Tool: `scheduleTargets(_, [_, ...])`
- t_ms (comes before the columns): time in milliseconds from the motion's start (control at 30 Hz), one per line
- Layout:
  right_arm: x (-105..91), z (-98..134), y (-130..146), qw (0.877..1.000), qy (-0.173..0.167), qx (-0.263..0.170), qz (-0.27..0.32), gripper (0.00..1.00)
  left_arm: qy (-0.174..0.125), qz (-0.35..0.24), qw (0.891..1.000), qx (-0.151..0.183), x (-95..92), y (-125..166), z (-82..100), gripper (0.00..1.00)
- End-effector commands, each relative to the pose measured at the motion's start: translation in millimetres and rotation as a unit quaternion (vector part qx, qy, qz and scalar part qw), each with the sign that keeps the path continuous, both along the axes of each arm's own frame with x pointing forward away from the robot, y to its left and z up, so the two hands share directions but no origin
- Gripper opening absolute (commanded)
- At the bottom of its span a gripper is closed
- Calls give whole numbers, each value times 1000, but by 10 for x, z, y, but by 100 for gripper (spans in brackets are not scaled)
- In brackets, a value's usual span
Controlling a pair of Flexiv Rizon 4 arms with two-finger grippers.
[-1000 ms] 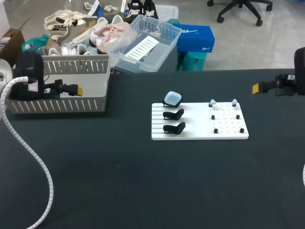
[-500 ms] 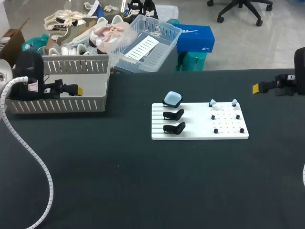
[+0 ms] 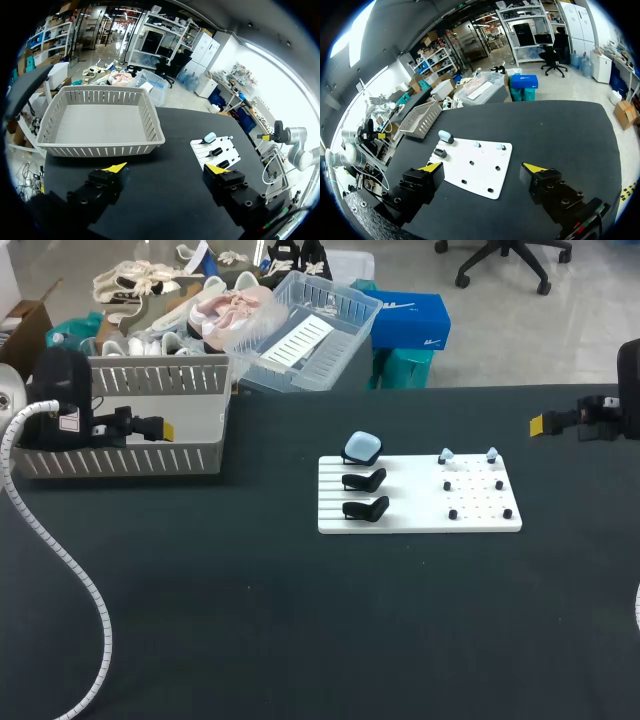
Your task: Pick up each earbud case from the left stands, insert the matching earbuds, close the lid, and place the case in the box.
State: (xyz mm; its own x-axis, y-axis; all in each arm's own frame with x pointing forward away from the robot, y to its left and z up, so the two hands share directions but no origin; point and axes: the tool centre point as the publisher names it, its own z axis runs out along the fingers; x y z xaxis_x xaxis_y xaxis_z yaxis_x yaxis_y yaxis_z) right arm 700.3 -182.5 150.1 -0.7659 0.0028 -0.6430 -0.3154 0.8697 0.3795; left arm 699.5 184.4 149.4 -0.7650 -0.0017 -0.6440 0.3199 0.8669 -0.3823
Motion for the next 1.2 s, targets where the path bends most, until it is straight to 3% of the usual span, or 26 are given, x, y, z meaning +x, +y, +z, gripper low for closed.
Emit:
scheduleTargets(33, [0,-4,-10,1000,0,1,2,100,1,0,1000,1,4,2,6,100])
scheduleTargets(867, [0,-4,-10,1000,0,1,2,100,2,-9,1000,0,9,-2,7,100])
scheduleTargets(1200, [0,-4,-10,1000,0,1,2,100,-50,-105,993,11,109,-57,152,100])
